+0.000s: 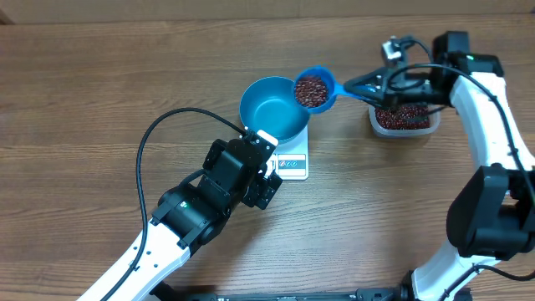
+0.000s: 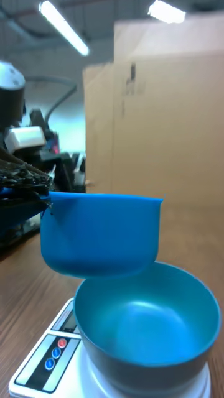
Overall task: Scoop item into bowl and weigh 150g on scale
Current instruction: 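Carry the filled scoop with the right gripper over the teal bowl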
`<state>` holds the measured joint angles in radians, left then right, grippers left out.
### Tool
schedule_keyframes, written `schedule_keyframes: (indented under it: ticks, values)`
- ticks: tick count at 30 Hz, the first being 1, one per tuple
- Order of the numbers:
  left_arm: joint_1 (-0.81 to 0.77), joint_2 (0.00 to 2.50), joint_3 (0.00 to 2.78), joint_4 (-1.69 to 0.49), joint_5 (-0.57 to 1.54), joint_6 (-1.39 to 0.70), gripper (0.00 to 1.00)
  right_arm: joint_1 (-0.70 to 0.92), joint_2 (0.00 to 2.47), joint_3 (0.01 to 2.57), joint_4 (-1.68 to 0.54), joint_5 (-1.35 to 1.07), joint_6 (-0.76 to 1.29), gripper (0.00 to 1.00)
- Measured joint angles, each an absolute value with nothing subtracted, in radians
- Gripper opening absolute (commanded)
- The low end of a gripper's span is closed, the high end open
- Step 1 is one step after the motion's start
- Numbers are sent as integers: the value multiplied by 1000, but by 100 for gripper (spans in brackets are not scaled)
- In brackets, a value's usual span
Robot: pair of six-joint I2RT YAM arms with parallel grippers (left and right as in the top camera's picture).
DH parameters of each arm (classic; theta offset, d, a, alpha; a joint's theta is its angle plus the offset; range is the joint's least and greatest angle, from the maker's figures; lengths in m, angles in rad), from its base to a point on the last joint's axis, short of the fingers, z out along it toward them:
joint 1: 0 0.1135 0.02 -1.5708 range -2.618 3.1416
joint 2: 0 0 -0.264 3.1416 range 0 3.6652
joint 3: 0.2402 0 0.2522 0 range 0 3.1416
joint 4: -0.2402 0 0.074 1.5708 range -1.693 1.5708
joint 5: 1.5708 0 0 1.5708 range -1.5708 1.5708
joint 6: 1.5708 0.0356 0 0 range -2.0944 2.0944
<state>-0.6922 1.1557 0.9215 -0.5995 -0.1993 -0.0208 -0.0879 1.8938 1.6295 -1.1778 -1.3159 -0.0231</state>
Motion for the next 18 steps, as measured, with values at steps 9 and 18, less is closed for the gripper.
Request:
schedule_keyframes:
  ticks: [9,18]
  values:
    - [-692,1156,921,-599,-199,-20,100,87,1894,1831,-1175,-1004,88,4]
    - [-692,1156,921,-599,-199,-21,99,226,1894,1857,-1163,-685,130,4]
